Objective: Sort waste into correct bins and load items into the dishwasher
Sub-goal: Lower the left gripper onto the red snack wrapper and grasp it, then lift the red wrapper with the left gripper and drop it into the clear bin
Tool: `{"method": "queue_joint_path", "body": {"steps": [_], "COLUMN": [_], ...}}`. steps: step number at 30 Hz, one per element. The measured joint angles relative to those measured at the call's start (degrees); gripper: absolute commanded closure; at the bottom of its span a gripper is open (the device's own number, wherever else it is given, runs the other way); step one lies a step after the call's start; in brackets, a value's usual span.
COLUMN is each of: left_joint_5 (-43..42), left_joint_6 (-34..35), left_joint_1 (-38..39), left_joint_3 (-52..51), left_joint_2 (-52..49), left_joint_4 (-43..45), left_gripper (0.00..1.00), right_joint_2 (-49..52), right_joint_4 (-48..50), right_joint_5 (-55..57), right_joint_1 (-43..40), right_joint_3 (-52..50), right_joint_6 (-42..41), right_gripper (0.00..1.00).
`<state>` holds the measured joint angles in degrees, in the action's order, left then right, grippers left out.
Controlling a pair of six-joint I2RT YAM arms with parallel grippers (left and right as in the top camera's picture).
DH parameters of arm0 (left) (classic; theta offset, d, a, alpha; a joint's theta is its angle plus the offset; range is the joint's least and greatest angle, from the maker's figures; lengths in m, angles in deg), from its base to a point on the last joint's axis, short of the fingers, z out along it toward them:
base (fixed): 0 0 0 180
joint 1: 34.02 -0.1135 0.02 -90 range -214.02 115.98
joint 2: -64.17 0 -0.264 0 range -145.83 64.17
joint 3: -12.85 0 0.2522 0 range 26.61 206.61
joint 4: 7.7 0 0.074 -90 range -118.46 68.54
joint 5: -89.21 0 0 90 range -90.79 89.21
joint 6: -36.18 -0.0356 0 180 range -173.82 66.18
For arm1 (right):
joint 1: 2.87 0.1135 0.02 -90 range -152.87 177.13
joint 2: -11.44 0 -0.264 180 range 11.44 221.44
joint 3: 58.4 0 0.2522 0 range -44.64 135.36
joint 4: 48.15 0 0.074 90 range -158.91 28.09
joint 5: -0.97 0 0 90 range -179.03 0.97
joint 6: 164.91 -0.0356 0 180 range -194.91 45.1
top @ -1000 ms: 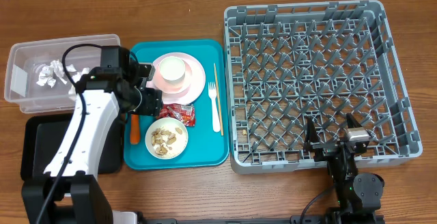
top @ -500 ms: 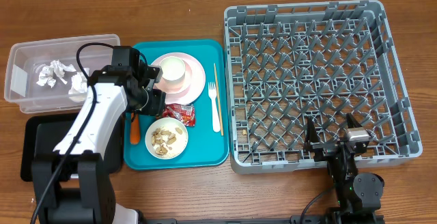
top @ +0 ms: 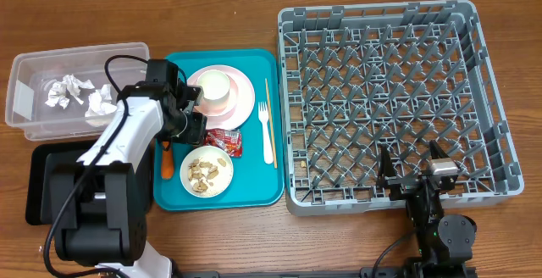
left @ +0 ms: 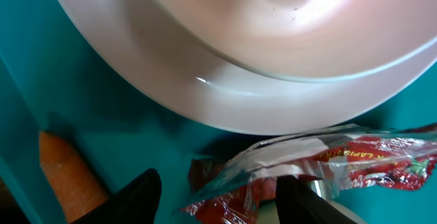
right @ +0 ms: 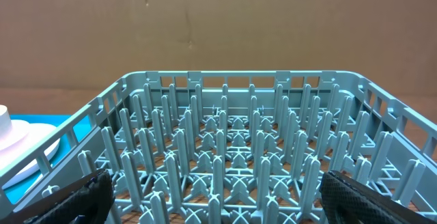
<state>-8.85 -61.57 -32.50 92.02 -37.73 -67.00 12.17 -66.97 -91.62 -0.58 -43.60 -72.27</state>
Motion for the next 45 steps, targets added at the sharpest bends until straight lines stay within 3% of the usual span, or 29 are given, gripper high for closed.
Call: {"method": "queue_joint_path", "body": {"steps": [4, 7, 12, 28, 39, 45], "left_joint_5": [0.17, 0.20, 0.22, 0.22, 0.52, 6.05], "left_joint_6": [0.00, -0.07, -0.31, -0.37, -0.35, 3.37], "left_joint_1": [0.00, 0.00, 0.00, 0.00, 0.00, -0.94], "left_joint_3": [0.00, 0.00, 0.00, 1.95, 21.35, 30.93], "left_joint_2": [-0.35, -0.48, -0.50, -0.66, -0.92, -0.92], "left_joint_4": [0.13, 0.17, 0.17, -4.00, -19.47, -26.91], "left_gripper": [0.52, 0.60, 0.96, 0.96, 0.96, 0.96], "right_joint_2": [0.00, 0.00, 0.00, 0.00, 0.00, 0.00], "right_joint_4": [-0.02, -0.04, -0.02, -0.04, 0.00, -0.02], "right_joint_5": [0.00, 0.00, 0.00, 0.00, 0.00, 0.02], "right_joint_1": [0.00, 0.00, 0.00, 0.00, 0.00, 0.00], "right_joint_3": [0.00, 0.00, 0.00, 0.00, 0.00, 0.00], "right_joint_6": [0.02, 0.00, 0.02, 0.00, 0.02, -0.02], "right_gripper": [0.00, 0.00, 0.00, 0.00, 0.00, 0.00]}}
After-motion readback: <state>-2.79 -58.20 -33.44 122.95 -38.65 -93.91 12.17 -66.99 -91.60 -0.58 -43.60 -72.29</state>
